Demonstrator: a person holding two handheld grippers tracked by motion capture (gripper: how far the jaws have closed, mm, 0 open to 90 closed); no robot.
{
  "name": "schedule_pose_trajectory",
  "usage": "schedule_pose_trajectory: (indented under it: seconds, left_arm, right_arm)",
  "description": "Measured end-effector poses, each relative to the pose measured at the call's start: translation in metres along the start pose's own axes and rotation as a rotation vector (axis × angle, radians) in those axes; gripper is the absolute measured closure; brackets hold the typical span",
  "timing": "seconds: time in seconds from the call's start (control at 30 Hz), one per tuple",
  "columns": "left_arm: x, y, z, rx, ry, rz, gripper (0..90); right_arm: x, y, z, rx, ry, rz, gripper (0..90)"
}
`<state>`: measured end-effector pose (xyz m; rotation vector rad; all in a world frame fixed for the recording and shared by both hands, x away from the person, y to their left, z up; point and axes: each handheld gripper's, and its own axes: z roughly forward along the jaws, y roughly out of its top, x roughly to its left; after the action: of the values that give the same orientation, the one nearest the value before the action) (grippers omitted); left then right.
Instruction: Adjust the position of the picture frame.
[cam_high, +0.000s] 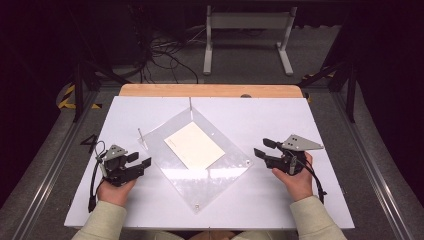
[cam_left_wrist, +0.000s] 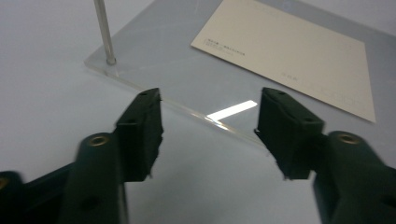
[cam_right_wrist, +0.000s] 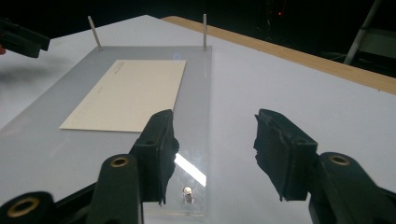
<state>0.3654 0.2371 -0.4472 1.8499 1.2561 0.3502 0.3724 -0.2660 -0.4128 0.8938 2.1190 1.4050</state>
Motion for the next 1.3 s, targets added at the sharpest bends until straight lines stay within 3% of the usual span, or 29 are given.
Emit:
schedule_pose_trajectory:
  seconds: [0.1,0.13,0.17,0.23,0.3,0.37,0.47,0.63,0.73,0.83,0.93,1.0,1.3]
  left_arm:
    - [0.004,0.000,0.003,0.030,0.009,-0.014,71.9]
    - [0.007,-0.001,0.004,0.047,0.020,-0.020,71.9]
    - [0.011,-0.002,0.006,0.079,0.028,-0.007,80.7]
    - [0.013,-0.003,0.008,0.087,0.011,0.012,83.3]
    - [0.019,-0.004,0.011,0.112,-0.020,0.002,87.9]
    - [0.022,-0.005,0.014,0.126,-0.057,-0.026,88.7]
    - [0.023,-0.003,0.020,0.149,-0.075,-0.070,89.3]
    - [0.022,0.001,0.027,0.153,-0.099,-0.081,89.5]
    - [0.015,0.005,0.034,0.160,-0.099,-0.055,89.6]
    - [0.006,0.009,0.038,0.168,-0.061,-0.012,89.8]
    - [0.004,0.010,0.041,0.164,-0.057,-0.017,89.8]
    - [0.005,0.012,0.044,0.162,-0.077,-0.034,89.8]
    - [-0.011,0.035,0.073,0.177,-0.055,0.016,89.9]
  right_arm:
    - [0.000,-0.001,0.001,0.009,0.007,-0.005,49.3]
    - [0.001,-0.001,0.002,0.014,0.008,-0.004,49.9]
    - [0.001,-0.002,0.003,0.026,0.011,-0.008,50.3]
    - [0.002,-0.002,0.004,0.032,0.013,-0.007,50.4]
    - [0.002,-0.003,0.006,0.046,0.012,-0.013,50.4]
    - [0.003,-0.004,0.008,0.052,0.015,-0.014,50.4]
    - [0.004,-0.005,0.010,0.063,0.019,-0.014,50.4]
    - [0.003,-0.007,0.011,0.077,0.024,-0.010,50.3]
    - [0.003,-0.008,0.012,0.080,0.024,-0.004,50.4]
    - [0.004,-0.008,0.012,0.087,0.026,-0.004,50.5]
    - [0.004,-0.010,0.011,0.093,0.026,-0.003,50.6]
    - [0.004,-0.010,0.010,0.094,0.023,-0.003,50.7]
    - [0.000,-0.016,-0.003,0.101,0.000,0.018,51.2]
